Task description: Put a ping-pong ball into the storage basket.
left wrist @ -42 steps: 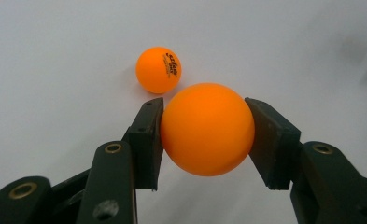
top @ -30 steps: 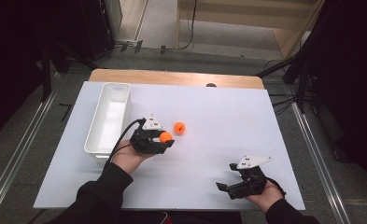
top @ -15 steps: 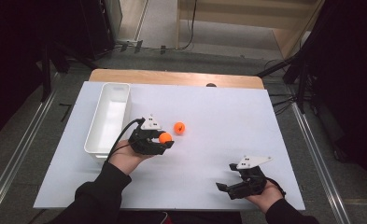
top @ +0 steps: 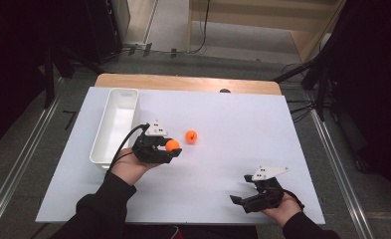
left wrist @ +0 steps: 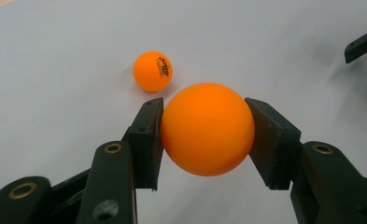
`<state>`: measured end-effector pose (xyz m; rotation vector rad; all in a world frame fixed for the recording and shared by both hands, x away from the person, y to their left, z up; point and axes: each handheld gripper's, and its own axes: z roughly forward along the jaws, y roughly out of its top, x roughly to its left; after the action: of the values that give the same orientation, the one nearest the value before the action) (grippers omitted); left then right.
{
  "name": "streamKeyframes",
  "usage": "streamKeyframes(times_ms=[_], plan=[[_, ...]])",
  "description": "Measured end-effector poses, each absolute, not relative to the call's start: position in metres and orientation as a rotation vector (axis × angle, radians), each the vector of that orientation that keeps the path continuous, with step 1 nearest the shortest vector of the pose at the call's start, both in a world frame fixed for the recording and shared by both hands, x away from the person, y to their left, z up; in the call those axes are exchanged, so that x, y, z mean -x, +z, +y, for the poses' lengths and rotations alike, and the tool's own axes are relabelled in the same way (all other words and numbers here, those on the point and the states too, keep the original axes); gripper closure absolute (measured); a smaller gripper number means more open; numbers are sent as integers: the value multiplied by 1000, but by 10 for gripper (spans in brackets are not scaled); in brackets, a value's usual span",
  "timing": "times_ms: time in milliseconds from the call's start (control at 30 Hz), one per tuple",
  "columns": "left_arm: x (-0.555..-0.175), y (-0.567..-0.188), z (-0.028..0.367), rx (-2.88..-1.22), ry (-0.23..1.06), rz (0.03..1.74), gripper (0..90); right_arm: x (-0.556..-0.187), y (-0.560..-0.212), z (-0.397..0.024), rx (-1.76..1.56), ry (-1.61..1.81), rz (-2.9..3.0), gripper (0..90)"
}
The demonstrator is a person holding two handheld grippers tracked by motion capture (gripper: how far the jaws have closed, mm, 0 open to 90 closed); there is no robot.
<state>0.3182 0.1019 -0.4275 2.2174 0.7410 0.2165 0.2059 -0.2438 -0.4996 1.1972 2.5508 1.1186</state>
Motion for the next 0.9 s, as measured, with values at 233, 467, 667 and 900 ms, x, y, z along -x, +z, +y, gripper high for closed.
streamKeyframes(times_ms=[233, 467, 667, 900], plan=[[-320, -423, 108, -2206, 224, 759, 502, -206, -500, -244, -1196, 1118, 2551, 78], [-322, -420, 115, -2204, 235, 773, 501, -206, -500, -243, -1201, 1117, 2553, 78], [-323, -419, 119, -2198, 248, 787, 501, -206, -500, -243, -1199, 1117, 2554, 78], [-325, -418, 124, -2186, 257, 805, 501, -206, -500, -243, -1196, 1117, 2557, 78]])
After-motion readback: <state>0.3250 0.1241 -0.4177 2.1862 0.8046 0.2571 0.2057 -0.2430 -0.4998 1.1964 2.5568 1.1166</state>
